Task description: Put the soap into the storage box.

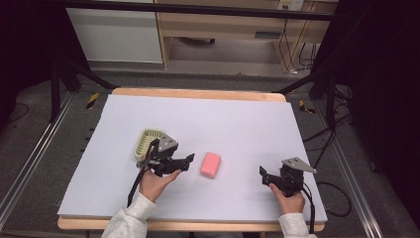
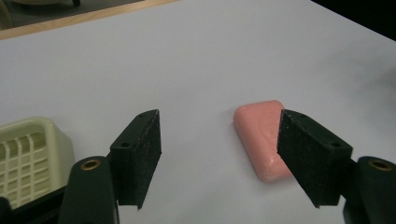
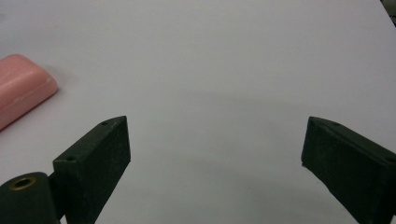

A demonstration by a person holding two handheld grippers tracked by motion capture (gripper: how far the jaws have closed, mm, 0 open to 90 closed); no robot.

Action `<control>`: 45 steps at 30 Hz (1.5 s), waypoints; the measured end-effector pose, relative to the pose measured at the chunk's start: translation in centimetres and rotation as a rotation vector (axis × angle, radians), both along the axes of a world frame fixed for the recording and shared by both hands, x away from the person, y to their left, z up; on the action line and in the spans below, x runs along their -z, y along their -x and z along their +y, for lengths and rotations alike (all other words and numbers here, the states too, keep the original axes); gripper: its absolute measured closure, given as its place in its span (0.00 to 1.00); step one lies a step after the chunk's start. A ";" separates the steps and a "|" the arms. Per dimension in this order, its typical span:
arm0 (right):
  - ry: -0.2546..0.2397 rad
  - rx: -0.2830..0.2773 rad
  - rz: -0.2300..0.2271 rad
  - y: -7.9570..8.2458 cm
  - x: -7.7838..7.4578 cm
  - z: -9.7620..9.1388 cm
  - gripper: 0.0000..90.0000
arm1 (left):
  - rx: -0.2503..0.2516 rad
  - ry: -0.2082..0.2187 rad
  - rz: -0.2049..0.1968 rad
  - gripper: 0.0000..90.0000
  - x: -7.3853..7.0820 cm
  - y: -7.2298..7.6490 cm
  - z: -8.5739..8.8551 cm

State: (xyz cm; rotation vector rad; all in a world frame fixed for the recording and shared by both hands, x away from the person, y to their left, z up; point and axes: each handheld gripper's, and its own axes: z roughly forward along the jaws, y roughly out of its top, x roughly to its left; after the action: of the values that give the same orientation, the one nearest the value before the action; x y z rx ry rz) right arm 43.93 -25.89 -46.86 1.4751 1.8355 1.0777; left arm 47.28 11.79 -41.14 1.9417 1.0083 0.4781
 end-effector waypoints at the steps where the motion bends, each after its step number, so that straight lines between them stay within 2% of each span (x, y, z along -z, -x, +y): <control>1: -0.001 0.000 -0.001 0.0 0.0 0.0 0.09 | 0.002 0.002 0.003 0.33 0.0 0.0 -0.2; 5: 0.002 0.000 -0.003 0.0 0.0 0.0 0.09 | 0.011 0.003 0.010 0.33 0.2 -0.1 -0.8; 26: 0.006 -0.001 -0.003 0.0 0.0 0.0 0.10 | 0.050 -0.050 0.045 0.33 1.3 -0.7 -4.2; 40: 0.012 -0.005 -0.005 0.0 0.0 0.0 0.10 | 0.051 -0.050 0.080 0.31 2.3 -1.4 -5.8; 45: 0.009 -0.002 -0.003 0.0 0.0 0.0 0.10 | 0.059 -0.065 0.092 0.30 2.7 -1.5 -6.5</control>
State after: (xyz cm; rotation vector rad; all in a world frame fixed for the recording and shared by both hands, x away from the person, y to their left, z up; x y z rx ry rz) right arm 43.95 -25.86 -46.87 1.4661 1.8374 1.0707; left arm 48.77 5.31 -43.84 2.0613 1.0009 0.3962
